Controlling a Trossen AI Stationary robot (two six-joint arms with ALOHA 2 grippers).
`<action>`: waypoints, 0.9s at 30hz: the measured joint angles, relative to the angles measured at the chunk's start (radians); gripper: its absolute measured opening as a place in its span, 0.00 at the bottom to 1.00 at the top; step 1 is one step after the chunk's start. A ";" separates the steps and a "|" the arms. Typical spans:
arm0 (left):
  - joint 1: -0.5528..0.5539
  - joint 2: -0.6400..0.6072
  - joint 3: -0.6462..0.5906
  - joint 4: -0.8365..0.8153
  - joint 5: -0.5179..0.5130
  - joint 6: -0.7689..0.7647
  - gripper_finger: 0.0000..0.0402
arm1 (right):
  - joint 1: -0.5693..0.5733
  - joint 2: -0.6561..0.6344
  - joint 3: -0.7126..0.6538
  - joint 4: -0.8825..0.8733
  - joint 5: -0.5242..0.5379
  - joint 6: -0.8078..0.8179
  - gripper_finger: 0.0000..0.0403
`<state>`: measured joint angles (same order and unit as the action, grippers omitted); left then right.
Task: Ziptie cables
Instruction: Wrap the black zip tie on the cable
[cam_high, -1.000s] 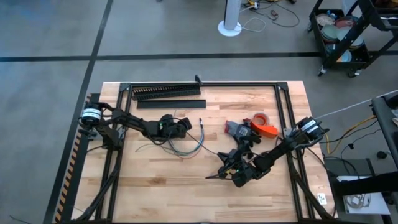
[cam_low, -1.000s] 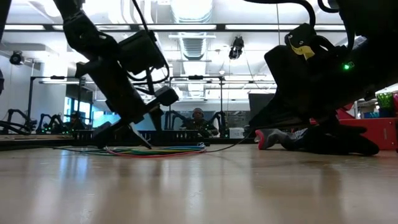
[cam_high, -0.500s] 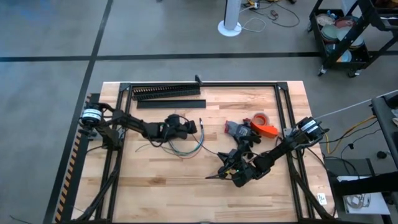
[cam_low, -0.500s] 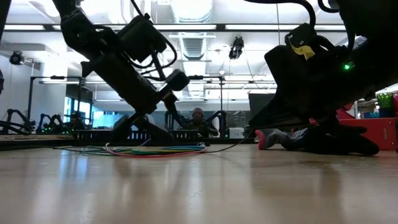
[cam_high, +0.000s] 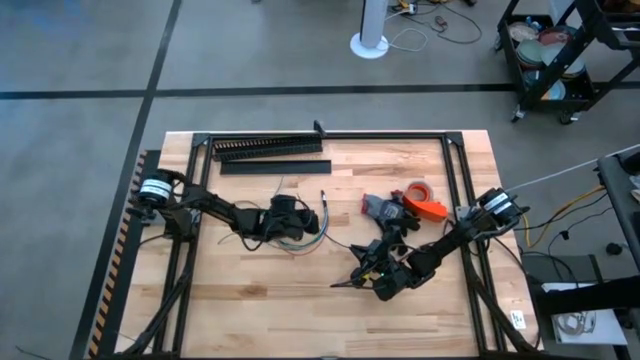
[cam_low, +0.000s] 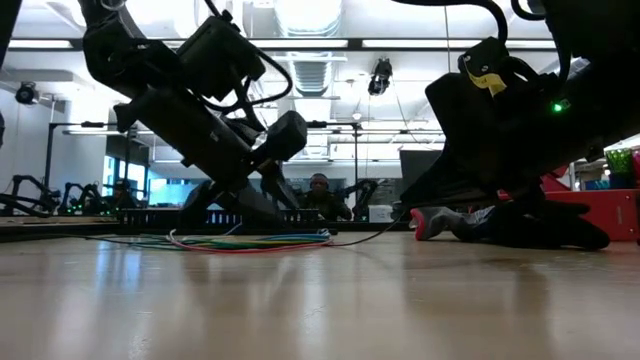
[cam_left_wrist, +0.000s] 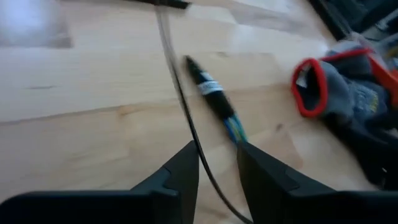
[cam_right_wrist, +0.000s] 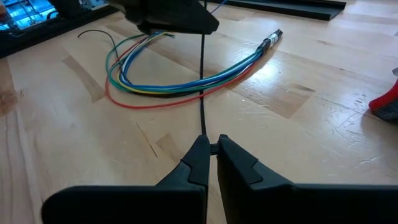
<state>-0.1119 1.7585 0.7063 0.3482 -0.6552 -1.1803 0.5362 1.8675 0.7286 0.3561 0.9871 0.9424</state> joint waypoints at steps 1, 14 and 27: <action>-0.005 0.005 0.000 0.015 0.000 0.020 0.23 | 0.000 0.000 0.000 0.000 0.000 0.000 0.00; -0.036 0.021 -0.005 0.028 -0.017 0.102 0.19 | 0.000 0.000 0.000 -0.004 0.000 0.000 0.00; -0.038 0.029 -0.009 0.026 -0.028 0.100 0.11 | 0.000 0.000 0.000 -0.007 0.000 0.000 0.00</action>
<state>-0.1496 1.7874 0.6975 0.3744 -0.6828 -1.0807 0.5362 1.8675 0.7288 0.3489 0.9871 0.9421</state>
